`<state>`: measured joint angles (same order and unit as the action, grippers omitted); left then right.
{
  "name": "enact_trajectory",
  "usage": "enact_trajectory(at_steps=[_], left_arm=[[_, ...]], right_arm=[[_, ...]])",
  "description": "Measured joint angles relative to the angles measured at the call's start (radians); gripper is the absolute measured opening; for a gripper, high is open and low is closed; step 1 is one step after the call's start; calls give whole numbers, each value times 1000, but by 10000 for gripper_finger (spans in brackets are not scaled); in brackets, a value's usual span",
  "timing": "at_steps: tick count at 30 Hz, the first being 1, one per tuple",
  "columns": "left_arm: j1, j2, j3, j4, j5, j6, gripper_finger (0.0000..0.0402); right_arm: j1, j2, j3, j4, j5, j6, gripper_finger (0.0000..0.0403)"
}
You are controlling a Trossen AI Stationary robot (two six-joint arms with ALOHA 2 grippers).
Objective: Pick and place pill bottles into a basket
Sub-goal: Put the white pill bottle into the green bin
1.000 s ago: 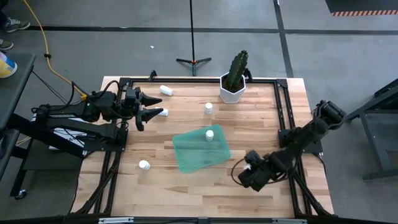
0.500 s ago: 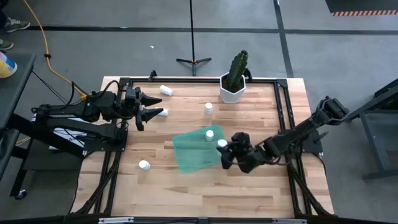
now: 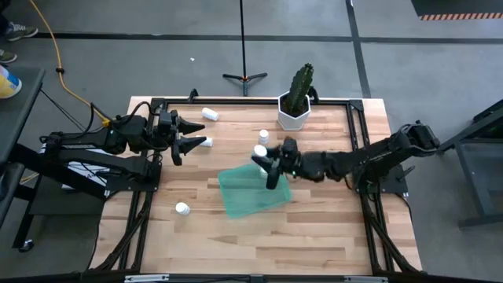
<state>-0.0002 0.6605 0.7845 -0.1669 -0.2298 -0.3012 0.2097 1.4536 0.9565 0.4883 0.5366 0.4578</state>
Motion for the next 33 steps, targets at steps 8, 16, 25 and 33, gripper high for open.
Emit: enact_trajectory(at_steps=[8, 16, 25, 33], left_arm=[[0, 15, 0, 91, 0, 156, 262], [0, 168, 0, 395, -1, 588, 262], [0, 417, 0, 819, -35, 854, 262], [0, 543, 62, 905, -30, 903, 262]], right_arm=[[-117, 0, 0, 372, -219, -124, 140], [-158, 0, 0, 542, -258, -64, 140], [-171, 0, 0, 580, -229, 8, 138], [-171, 0, 0, 588, -177, 13, 136]])
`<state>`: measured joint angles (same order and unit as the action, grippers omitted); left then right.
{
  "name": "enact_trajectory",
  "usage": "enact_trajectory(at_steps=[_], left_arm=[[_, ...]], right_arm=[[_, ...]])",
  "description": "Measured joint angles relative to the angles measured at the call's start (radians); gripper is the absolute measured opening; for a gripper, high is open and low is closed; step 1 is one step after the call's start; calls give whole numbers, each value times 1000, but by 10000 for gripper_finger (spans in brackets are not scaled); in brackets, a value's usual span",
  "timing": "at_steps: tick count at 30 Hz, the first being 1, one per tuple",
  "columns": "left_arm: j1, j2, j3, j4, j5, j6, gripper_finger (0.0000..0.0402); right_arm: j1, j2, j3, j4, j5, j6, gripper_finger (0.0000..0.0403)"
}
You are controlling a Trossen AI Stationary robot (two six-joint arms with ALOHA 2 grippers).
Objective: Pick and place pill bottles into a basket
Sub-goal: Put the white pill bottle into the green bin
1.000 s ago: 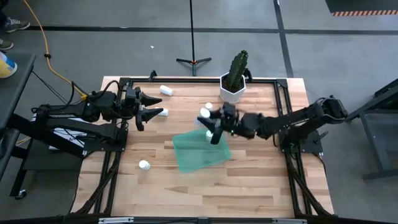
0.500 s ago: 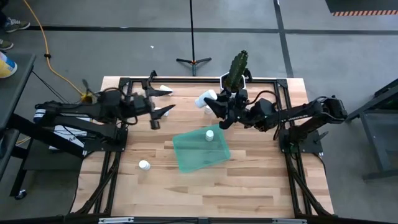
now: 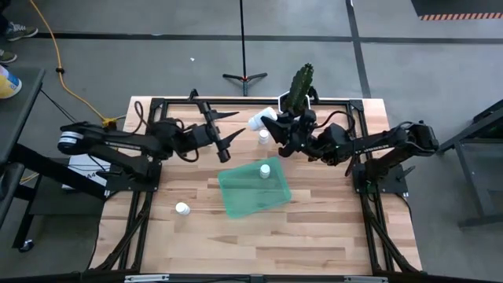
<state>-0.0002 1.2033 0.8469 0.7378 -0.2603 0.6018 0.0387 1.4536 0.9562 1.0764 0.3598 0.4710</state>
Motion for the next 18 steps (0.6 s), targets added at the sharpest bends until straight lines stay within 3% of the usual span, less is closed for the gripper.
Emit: enact_trajectory(at_steps=[12, 18], left_arm=[[0, 132, 148, -51, 15, 75, 262], [0, 169, 174, -52, -39, 126, 262]], right_arm=[[0, 0, -1, -2, 26, 19, 136], [0, 0, -1, 18, 28, 22, 136]])
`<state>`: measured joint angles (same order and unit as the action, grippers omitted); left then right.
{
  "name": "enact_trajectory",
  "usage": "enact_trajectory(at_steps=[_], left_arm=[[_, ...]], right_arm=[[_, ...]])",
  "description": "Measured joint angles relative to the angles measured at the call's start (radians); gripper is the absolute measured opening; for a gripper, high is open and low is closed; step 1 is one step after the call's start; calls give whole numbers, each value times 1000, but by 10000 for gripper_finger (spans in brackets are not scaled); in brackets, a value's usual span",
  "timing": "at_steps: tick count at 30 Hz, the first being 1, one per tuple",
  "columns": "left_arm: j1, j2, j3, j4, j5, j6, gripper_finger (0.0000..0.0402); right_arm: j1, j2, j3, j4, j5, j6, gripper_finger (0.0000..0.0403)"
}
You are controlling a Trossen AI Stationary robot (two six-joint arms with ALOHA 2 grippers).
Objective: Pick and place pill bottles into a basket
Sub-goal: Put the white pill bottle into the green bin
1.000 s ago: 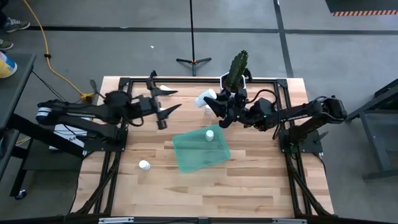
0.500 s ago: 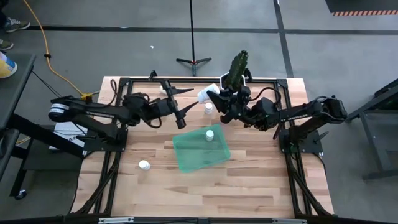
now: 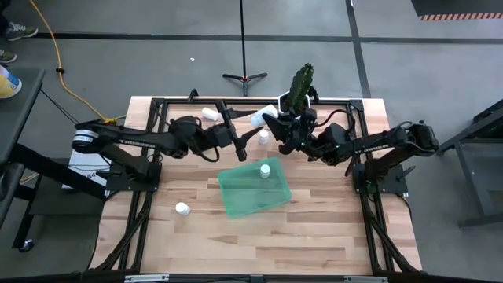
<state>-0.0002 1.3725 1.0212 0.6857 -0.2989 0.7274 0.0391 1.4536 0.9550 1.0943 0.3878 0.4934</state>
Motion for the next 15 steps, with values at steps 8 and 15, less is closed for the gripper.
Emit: enact_trajectory(at_steps=[8, 15], left_arm=[[0, 9, 33, 0, -6, 2, 262], [0, 9, 33, 1, -8, 2, 261]], right_arm=[[0, 0, 0, 5, 5, 4, 136], [0, 0, 0, 10, 6, 5, 135]])
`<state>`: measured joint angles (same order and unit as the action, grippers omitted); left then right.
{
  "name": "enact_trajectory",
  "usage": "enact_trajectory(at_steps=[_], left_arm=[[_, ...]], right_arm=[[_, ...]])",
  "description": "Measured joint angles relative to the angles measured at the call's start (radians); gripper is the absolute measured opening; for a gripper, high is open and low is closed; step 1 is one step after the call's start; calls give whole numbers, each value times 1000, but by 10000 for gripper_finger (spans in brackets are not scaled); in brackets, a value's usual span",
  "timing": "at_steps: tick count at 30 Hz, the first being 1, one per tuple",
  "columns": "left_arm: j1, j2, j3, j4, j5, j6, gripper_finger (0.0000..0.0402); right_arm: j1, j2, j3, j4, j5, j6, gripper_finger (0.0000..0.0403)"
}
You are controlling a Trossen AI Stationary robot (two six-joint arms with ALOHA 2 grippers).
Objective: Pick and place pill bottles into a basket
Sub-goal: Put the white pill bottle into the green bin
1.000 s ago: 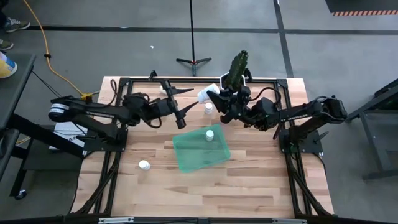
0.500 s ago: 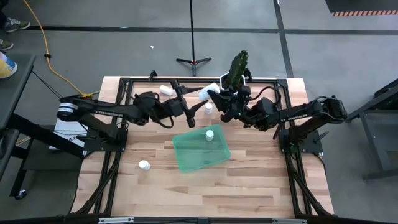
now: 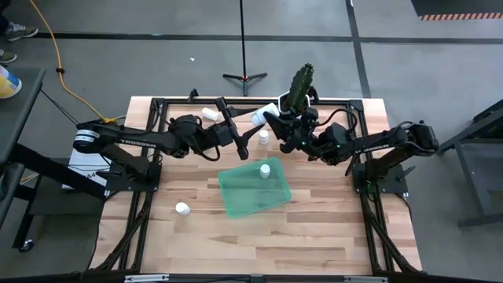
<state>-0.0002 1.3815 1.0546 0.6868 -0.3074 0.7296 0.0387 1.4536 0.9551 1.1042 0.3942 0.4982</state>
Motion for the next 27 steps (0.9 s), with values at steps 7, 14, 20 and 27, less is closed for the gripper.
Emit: enact_trajectory(at_steps=[7, 14, 20, 27], left_arm=[[0, 0, 0, 2, 14, -1, 223], [0, 10, 0, 41, 13, -2, 223], [0, 19, 0, 60, 20, 1, 219], [0, 20, 0, 72, 16, 0, 195]], right_arm=[[0, 0, 0, 3, 0, 28, 135], [0, -1, 1, 3, -1, 53, 135], [0, -2, 1, 1, -7, 73, 134], [-1, -2, 1, 0, -4, 74, 134]])
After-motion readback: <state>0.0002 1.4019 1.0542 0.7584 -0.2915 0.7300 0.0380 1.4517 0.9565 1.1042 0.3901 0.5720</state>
